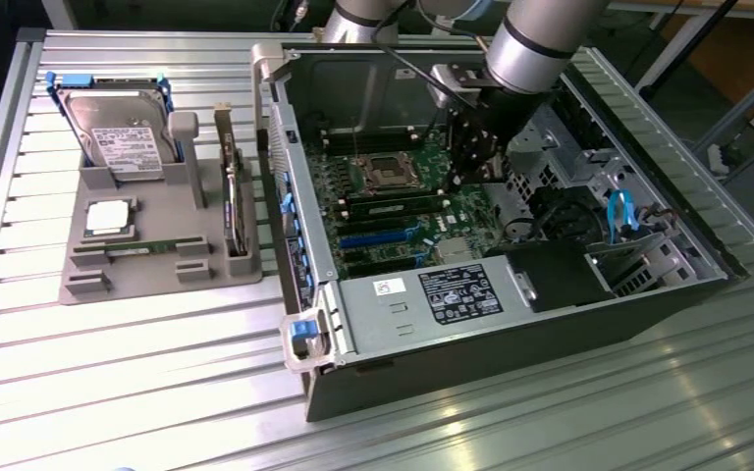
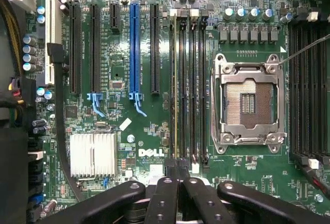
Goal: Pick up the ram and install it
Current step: 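Press down the ram until it locks into place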
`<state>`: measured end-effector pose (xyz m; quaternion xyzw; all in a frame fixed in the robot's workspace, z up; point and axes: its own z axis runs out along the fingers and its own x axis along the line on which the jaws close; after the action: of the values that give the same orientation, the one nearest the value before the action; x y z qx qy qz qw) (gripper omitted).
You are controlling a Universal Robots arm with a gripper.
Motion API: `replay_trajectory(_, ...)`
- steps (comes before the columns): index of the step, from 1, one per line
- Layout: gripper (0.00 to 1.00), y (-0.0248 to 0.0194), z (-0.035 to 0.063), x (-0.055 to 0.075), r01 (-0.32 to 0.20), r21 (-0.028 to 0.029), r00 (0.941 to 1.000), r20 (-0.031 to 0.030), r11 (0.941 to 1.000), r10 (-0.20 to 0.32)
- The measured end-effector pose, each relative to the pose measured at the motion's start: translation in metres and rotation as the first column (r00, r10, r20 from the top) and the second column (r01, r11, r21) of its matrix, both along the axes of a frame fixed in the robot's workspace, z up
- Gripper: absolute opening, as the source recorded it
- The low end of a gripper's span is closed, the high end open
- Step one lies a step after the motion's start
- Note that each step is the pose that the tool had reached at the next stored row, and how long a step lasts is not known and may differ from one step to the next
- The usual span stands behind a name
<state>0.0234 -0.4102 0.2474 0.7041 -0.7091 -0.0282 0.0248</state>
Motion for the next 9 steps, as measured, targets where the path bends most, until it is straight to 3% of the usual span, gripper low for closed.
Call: replay_trajectory(9, 0.09, 0.0000, -0.0044, -0.0002, 0.000, -0.0001, 1.0000, 0.0000, 1.0000, 0.000)
